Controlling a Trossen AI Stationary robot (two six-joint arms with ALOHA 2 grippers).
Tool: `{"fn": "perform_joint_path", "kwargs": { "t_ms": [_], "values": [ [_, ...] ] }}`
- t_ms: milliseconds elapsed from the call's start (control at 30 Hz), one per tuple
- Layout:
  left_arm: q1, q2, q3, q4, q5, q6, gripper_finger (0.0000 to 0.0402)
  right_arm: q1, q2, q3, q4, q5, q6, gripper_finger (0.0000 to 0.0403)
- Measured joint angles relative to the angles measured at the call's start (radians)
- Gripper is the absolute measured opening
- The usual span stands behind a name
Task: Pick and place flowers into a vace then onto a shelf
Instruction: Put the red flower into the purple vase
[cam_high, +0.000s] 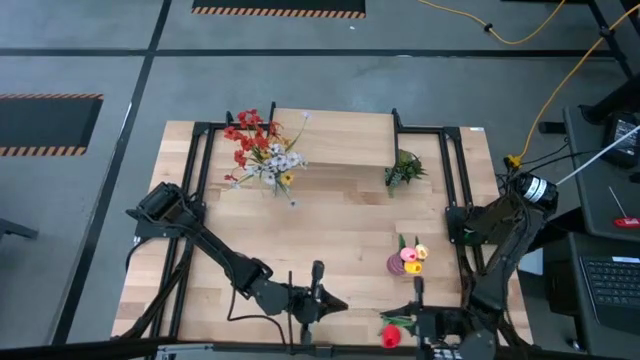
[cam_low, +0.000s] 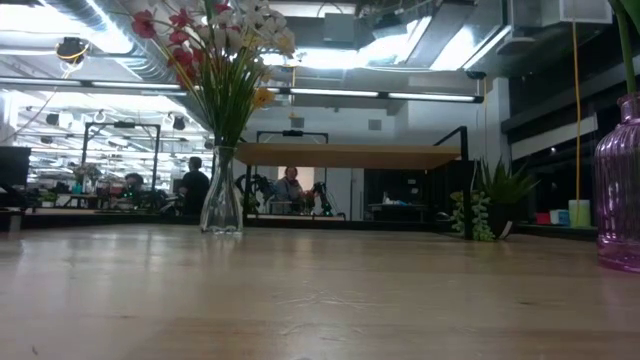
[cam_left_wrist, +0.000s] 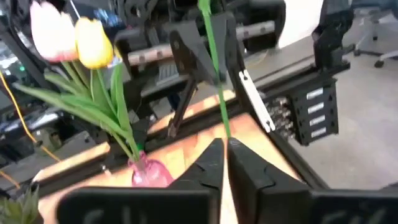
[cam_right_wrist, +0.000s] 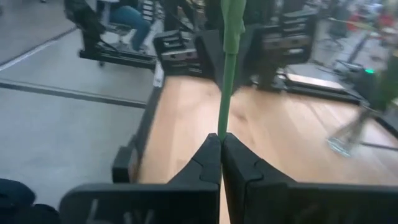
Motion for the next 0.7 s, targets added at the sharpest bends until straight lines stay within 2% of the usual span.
{"fn": "perform_joint_path", "kwargs": {
  "t_ms": [267, 367, 467, 600, 700],
  "values": [
    [0.019, 0.000, 0.000, -0.049, -0.011, -0.029, 0.0001, 0.128, -0.016, 0.000, -0.243, 0.235, 0.243, 0.0000],
    [0.030, -0.022, -0.023, -0.063, -0.009, -0.070, 0.0002, 0.160, -0.034, 0.000, -0.312, 0.250, 0.326, 0.0000],
    [0.040, -0.071, -0.097, -0.053, -0.006, -0.145, 0.0001, 0.184, -0.061, 0.000, -0.405, 0.254, 0.408, 0.0000],
    [0.045, -0.128, -0.225, 0.071, -0.004, -0.197, 0.0002, 0.209, -0.091, 0.000, -0.553, 0.310, 0.553, 0.0000],
    [0.045, -0.158, -0.315, 0.210, -0.003, -0.199, 0.0002, 0.218, -0.104, 0.000, -0.671, 0.311, 0.680, 0.0000]
  ]
}}
